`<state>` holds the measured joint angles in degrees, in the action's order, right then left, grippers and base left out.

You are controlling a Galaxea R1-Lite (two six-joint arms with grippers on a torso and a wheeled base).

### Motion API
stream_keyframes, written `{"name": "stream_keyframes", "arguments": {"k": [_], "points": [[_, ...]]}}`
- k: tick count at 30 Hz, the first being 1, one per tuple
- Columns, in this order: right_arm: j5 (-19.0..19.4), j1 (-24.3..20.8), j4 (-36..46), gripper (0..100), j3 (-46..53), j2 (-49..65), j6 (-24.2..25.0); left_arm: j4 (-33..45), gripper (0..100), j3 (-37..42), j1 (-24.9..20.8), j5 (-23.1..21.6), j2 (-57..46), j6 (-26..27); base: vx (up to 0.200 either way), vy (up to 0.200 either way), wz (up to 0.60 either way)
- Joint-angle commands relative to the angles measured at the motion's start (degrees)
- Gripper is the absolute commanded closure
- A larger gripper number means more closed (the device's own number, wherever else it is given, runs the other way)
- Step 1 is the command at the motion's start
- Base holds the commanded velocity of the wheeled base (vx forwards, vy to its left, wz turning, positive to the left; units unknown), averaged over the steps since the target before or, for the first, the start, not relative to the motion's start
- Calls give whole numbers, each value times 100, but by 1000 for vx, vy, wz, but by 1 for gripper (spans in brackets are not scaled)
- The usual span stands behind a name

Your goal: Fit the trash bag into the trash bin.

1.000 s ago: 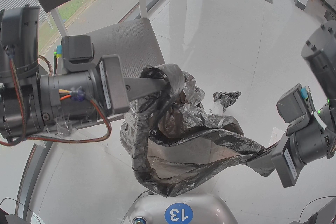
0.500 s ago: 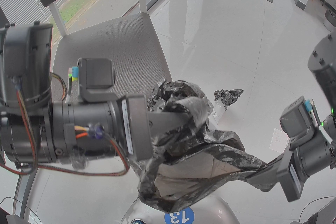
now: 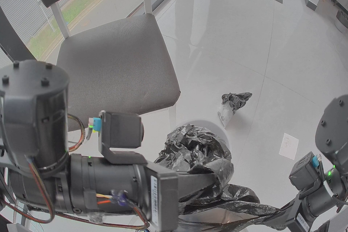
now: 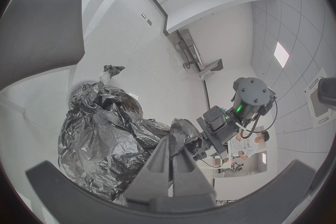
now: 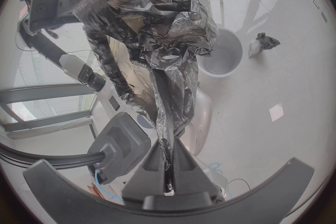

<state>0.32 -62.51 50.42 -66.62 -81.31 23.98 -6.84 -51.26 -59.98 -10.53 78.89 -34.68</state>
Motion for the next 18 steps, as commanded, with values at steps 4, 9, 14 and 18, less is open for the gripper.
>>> {"name": "stream_keyframes", "arguments": {"k": [4,9,14,18], "points": [[30,855,-155,100,1134,318,-359,-28,100,-305,-40,-19,874,-30,0,0,0],[30,1444,-1017,100,2013,537,-605,-63,100,-578,153,-28,1481,-30,0,0,0],[118,2085,-2063,100,2531,467,-851,-72,100,-859,575,-151,1982,-21,0,0,0],[373,2384,-2159,100,2593,335,-1053,-265,100,-973,900,-204,2333,-30,0,0,0]]}}
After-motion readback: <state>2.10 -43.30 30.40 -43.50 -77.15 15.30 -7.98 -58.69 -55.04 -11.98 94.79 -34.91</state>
